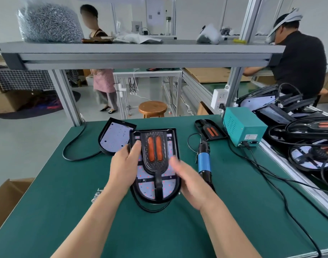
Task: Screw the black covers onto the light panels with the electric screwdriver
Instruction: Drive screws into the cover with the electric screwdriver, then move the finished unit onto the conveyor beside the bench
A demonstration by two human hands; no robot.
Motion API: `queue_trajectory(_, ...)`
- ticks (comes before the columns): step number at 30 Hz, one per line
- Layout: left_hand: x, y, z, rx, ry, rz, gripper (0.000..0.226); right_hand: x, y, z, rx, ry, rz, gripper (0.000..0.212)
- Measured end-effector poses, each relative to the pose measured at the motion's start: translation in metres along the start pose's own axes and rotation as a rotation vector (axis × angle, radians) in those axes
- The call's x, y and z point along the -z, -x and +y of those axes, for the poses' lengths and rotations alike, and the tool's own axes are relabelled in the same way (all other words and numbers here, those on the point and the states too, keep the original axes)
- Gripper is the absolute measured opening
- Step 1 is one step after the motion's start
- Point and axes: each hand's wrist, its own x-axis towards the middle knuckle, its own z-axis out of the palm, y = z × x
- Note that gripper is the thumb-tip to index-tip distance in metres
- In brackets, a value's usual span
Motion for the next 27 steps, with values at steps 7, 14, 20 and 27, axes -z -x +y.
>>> queue_trajectory(7,-0.025,0.019,-0.033,0.392,0.454,-0.112,0.068,-0.008,0.010,0.000,-0.029,-0.097,0.252,0.028)
queue_trajectory(14,-0.049,0.037,-0.065,0.070,0.053,-0.082,0.052,0.004,0.012,-0.019,0.047,-0.542,0.447,0.032)
queue_trajectory(20,-0.051,0.036,-0.057,0.000,-0.273,-0.109,0.024,0.049,0.029,-0.042,0.122,-0.609,0.652,0.042)
queue_trajectory(27,-0.058,0.035,-0.059,-0.145,-0.399,-0.133,0.028,0.142,0.071,-0.089,0.270,-0.457,0.992,0.040)
